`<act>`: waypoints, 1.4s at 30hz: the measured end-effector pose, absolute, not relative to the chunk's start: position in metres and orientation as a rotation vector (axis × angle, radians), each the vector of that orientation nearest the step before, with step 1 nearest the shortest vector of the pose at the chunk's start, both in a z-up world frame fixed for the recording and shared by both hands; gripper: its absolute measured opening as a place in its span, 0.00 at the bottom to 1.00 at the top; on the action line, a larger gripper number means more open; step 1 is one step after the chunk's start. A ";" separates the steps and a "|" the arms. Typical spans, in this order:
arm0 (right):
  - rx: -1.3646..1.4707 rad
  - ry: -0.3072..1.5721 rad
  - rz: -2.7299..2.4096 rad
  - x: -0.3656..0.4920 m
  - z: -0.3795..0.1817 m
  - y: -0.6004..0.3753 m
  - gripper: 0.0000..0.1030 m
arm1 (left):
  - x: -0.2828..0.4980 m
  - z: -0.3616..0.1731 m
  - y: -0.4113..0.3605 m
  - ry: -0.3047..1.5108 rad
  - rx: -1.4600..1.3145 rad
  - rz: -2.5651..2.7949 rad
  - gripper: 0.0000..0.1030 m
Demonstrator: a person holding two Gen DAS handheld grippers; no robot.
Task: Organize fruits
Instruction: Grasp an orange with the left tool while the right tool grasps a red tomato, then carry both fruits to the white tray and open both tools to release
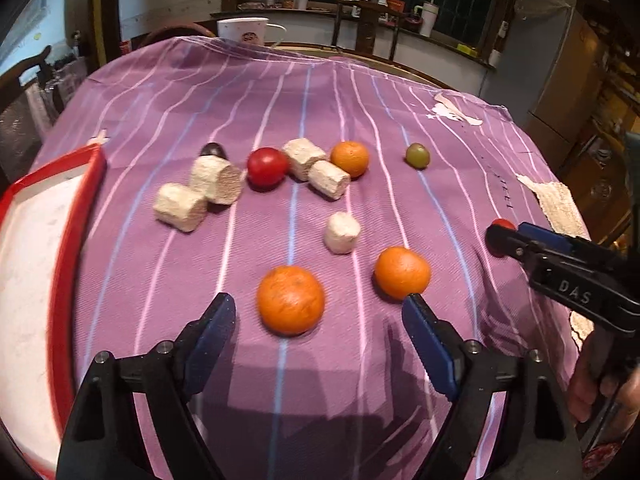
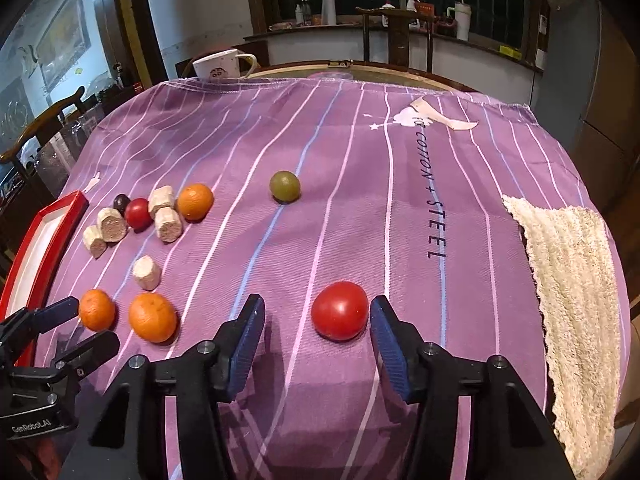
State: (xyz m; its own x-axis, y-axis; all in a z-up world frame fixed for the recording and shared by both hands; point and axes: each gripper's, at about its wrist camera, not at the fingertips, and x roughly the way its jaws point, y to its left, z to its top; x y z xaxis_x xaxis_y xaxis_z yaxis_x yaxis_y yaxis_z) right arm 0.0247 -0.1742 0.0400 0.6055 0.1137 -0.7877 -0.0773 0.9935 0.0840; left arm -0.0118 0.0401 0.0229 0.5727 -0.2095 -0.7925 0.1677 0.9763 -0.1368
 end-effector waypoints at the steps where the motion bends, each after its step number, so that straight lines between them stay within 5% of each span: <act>1: 0.048 0.918 0.111 0.027 0.038 -0.175 0.58 | -0.009 0.021 0.039 0.945 -0.043 -0.216 0.83; 4: 0.063 0.929 0.113 0.031 0.034 -0.178 0.57 | -0.003 0.013 0.040 0.964 -0.038 -0.192 0.83; 6: 0.063 0.929 0.114 0.031 0.032 -0.178 0.56 | -0.003 0.012 0.041 0.950 -0.024 -0.171 0.73; 8: 0.060 0.929 0.109 0.032 0.030 -0.178 0.51 | -0.005 0.012 0.038 0.931 0.040 -0.116 0.35; 9: 0.054 0.929 0.100 0.033 0.028 -0.178 0.45 | -0.005 0.012 0.037 0.925 0.063 -0.105 0.33; 12: 0.065 0.926 0.087 0.034 0.027 -0.184 0.33 | -0.007 0.013 0.040 0.928 0.040 -0.121 0.33; 26: 0.120 0.825 0.222 -0.008 0.085 -0.155 0.33 | -0.044 0.053 0.086 0.852 -0.072 -0.102 0.33; 34: 0.057 0.786 0.496 -0.037 0.123 -0.043 0.33 | -0.074 0.074 0.196 0.801 -0.209 0.103 0.33; 42: -0.060 0.840 0.764 -0.054 0.103 0.107 0.33 | -0.097 0.061 0.293 0.782 -0.267 0.366 0.33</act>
State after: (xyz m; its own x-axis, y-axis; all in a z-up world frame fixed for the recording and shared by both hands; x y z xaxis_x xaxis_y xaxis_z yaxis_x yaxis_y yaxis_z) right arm -0.0540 0.1068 0.1034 0.4220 0.5869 -0.6910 -0.6318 0.7370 0.2401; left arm -0.0967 0.2928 0.0609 0.6520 0.2206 -0.7254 -0.4158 0.9041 -0.0988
